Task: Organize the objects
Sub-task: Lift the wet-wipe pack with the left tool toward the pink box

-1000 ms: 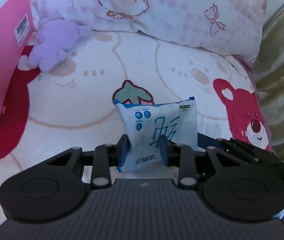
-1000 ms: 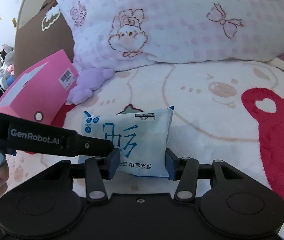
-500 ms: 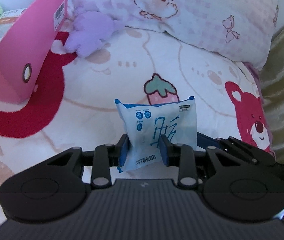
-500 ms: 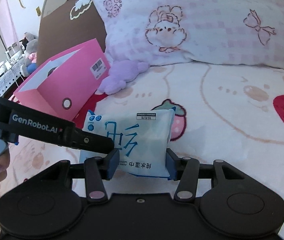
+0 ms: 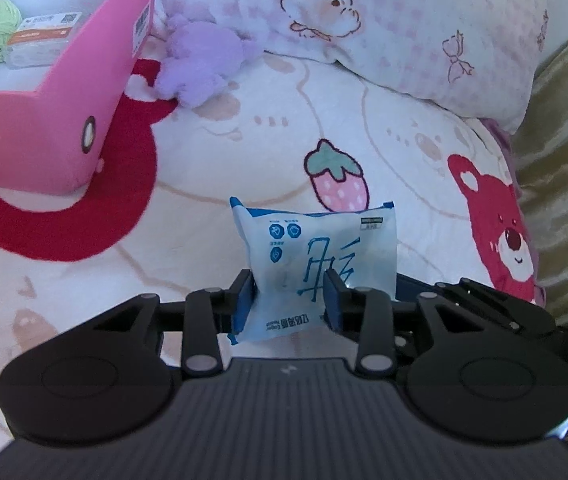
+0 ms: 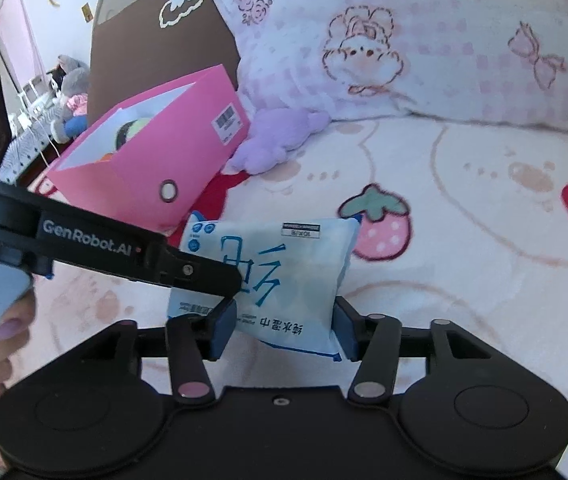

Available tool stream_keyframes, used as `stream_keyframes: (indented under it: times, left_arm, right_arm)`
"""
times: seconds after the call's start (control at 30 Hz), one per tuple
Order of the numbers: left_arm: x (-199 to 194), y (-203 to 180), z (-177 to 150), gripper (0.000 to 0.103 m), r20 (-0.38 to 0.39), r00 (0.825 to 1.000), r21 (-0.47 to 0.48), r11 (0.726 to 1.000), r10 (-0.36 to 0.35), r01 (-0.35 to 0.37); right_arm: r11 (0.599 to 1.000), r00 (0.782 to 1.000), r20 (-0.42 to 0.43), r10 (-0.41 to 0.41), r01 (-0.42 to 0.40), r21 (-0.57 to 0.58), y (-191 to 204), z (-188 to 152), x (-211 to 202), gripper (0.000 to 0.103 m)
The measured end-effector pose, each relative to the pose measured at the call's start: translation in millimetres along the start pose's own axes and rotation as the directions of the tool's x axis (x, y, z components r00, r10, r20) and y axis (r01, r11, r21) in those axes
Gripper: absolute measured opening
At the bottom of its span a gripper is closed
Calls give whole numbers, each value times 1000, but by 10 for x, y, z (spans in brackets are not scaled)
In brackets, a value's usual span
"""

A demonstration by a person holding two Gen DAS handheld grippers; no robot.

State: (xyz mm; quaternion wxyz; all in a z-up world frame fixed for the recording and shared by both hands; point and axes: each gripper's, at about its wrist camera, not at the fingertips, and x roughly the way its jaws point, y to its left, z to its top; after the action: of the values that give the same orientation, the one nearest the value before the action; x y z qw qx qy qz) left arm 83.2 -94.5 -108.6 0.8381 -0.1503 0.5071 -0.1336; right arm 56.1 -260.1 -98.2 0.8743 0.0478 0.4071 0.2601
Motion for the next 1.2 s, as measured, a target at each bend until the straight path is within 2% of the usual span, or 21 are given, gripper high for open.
stream_keyframes:
  times: [0.43, 0.77, 1.2]
  left_arm:
    - [-309, 216, -106, 35, -16, 998, 47, 997, -63, 63]
    - [-573, 356, -220, 35, -6, 998, 89, 994, -69, 69]
    - [-934, 468, -193, 35, -61, 994, 117, 989, -87, 93]
  right_arm:
    - [1000, 1000, 20, -20, 20, 1, 394, -123, -128, 65]
    - [1000, 999, 30, -15, 15, 1, 745, -176, -222, 72]
    - [998, 1000, -2, -28, 28, -51, 1183, -36, -378, 82]
